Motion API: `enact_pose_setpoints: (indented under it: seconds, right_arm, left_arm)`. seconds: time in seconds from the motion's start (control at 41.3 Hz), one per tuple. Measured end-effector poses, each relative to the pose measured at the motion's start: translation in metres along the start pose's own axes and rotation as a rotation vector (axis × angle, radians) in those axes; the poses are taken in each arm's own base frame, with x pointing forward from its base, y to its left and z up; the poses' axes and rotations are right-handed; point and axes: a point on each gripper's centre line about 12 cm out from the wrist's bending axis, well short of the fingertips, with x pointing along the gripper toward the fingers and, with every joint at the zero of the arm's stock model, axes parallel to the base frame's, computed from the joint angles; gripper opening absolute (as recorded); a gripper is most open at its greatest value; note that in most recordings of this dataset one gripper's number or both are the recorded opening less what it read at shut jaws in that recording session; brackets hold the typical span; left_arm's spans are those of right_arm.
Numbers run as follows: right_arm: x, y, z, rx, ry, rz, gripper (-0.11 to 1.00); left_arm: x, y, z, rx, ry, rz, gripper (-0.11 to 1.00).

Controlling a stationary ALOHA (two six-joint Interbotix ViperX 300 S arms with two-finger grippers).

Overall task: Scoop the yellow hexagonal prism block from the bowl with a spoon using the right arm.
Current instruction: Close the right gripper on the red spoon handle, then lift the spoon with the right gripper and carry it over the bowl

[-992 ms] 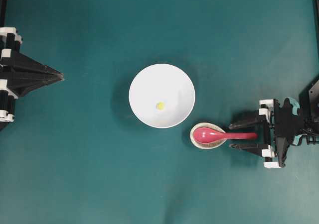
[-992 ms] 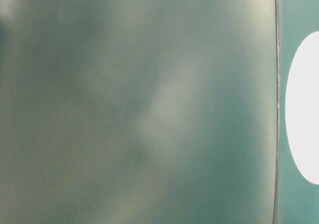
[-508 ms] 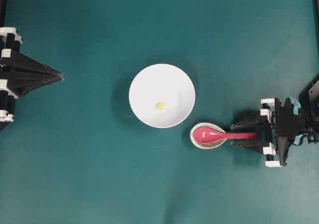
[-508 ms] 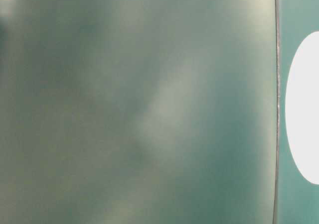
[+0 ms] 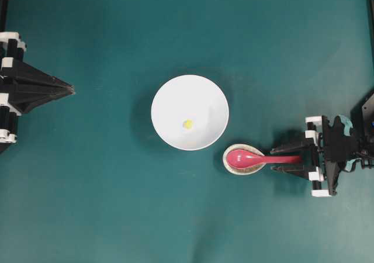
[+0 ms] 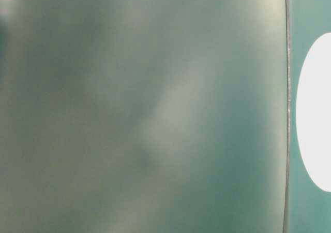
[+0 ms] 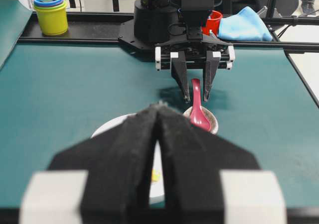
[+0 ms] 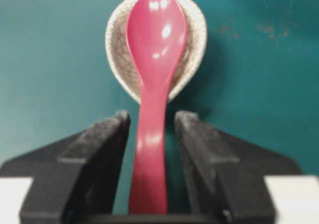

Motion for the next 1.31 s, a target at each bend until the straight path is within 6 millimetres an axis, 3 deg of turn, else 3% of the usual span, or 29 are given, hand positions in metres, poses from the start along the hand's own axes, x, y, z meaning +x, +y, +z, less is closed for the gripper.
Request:
enact_pose_setpoints:
  seconds: [0.387, 0.799, 1.307]
  right_arm:
    - [0.0021, 0.0019, 0.0018, 0.005, -0.008, 0.002, 0.48]
    - [0.0028, 0.0022, 0.0024, 0.008, -0.01, 0.001, 0.39]
    - [0.0035, 0.0025, 0.003, 0.012, -0.013, -0.001, 0.4]
  left_arm:
    - [0.0, 0.0, 0.0, -0.001, 0.0, 0.0, 0.0]
    - [0.0, -0.0003, 0.0, -0.002, 0.0, -0.001, 0.0]
    - [0.0004, 0.0, -0.0014, 0.0, 0.006, 0.0, 0.0]
